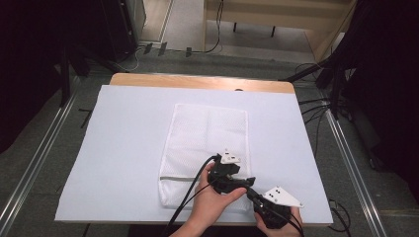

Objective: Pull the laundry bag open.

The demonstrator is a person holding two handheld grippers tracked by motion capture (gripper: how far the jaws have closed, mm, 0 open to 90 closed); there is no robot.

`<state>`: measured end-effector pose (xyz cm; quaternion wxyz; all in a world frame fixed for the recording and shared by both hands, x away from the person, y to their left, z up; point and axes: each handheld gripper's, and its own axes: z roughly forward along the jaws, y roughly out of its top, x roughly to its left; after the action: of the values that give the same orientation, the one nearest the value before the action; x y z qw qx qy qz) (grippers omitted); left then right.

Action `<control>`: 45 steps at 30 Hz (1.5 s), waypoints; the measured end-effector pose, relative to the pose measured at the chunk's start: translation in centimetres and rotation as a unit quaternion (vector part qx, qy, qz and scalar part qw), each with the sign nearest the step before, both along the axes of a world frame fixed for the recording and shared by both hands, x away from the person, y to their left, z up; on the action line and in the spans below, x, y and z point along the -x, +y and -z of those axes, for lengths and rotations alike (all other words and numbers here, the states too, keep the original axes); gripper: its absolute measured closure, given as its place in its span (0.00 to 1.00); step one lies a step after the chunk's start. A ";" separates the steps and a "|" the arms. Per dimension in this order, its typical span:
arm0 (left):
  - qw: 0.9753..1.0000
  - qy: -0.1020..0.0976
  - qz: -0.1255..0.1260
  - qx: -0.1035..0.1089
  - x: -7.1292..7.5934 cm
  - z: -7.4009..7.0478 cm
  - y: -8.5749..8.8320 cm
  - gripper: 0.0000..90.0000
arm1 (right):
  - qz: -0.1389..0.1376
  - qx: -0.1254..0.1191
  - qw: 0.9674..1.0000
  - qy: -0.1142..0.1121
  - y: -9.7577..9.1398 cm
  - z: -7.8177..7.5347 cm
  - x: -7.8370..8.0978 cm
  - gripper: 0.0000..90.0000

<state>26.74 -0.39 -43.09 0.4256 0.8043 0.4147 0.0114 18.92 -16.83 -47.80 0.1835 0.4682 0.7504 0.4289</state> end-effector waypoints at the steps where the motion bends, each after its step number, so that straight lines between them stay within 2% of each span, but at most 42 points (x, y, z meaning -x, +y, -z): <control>1: 1.000 0.002 -0.001 -0.005 0.0 0.0 -0.4 0.32 | -0.001 0.000 1.000 -0.002 0.0 0.0 0.0 1.00; 4: 0.999 0.007 0.004 -0.038 0.0 0.3 -1.5 0.30 | -0.001 -0.003 1.000 -0.009 0.0 -0.1 0.1 1.00; 6: 0.998 0.010 0.001 -0.065 0.0 0.6 -2.1 0.28 | 0.000 -0.004 1.000 -0.012 0.0 -0.3 0.2 1.00; 7: 0.996 0.011 -0.008 -0.083 -0.1 0.8 -2.3 0.28 | -0.002 -0.002 1.000 -0.012 0.0 -0.3 0.3 1.00; 8: 0.995 0.014 -0.015 -0.093 -0.1 0.9 -2.4 0.29 | -0.003 0.001 1.000 -0.013 0.0 -0.2 0.3 1.00; 9: 0.995 0.014 -0.014 -0.095 -0.1 0.9 -2.3 0.36 | -0.004 0.004 1.000 -0.013 0.0 -0.2 0.3 1.00; 11: 0.996 0.015 -0.002 -0.088 -0.2 0.8 -1.9 0.45 | -0.003 0.004 1.000 -0.010 0.1 -0.1 0.3 1.00; 13: 0.997 0.018 0.008 -0.070 -0.3 0.5 -1.4 0.53 | -0.002 0.004 1.000 -0.012 0.0 -0.2 0.3 1.00; 17: 0.999 0.023 0.006 -0.034 -0.7 -0.2 -0.1 0.67 | 0.001 0.006 1.000 -0.010 0.0 -0.2 0.2 1.00; 19: 0.999 0.027 0.005 -0.026 -0.9 -0.3 0.4 0.72 | 0.002 0.007 1.000 -0.011 -0.1 -0.2 0.2 1.00; 22: 0.999 0.035 0.011 -0.015 -0.9 -0.1 0.6 0.73 | 0.002 0.006 1.000 -0.013 -0.2 -0.2 0.1 1.00; 25: 0.999 0.038 0.019 -0.012 -0.8 0.1 0.4 0.73 | 0.003 0.006 1.000 -0.013 -0.1 -0.2 0.2 1.00; 28: 0.999 0.041 0.019 -0.018 -0.8 0.5 -0.2 0.67 | 0.001 0.008 1.000 -0.015 -0.1 -0.3 0.2 1.00; 29: 0.999 0.039 0.016 -0.023 -0.9 0.6 -0.5 0.63 | -0.001 0.008 1.000 -0.014 -0.1 -0.2 0.2 1.00; 31: 0.998 0.037 0.015 -0.049 -1.0 0.9 -1.2 0.54 | -0.003 0.008 1.000 -0.013 0.0 -0.2 0.2 1.00; 33: 0.997 0.042 0.021 -0.063 -1.2 1.4 -1.8 0.55 | -0.005 0.010 1.000 -0.015 0.0 -0.2 0.3 1.00; 35: 0.997 0.036 0.018 -0.065 -1.2 1.5 -1.9 0.63 | -0.006 0.013 1.000 -0.016 0.0 -0.3 0.3 1.00; 40: 0.998 0.033 0.034 -0.029 -1.4 1.0 -1.0 0.90 | -0.006 0.013 1.000 -0.010 -0.1 -0.1 0.2 1.00; 45: 0.999 0.028 0.044 -0.012 -1.2 0.6 0.0 0.91 | -0.002 0.007 1.000 -0.004 -0.2 -0.1 0.1 1.00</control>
<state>27.97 -0.42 -43.66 0.4046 0.8266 0.3904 -0.0246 18.84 -16.99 -47.72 0.1893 0.4637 0.7534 0.4262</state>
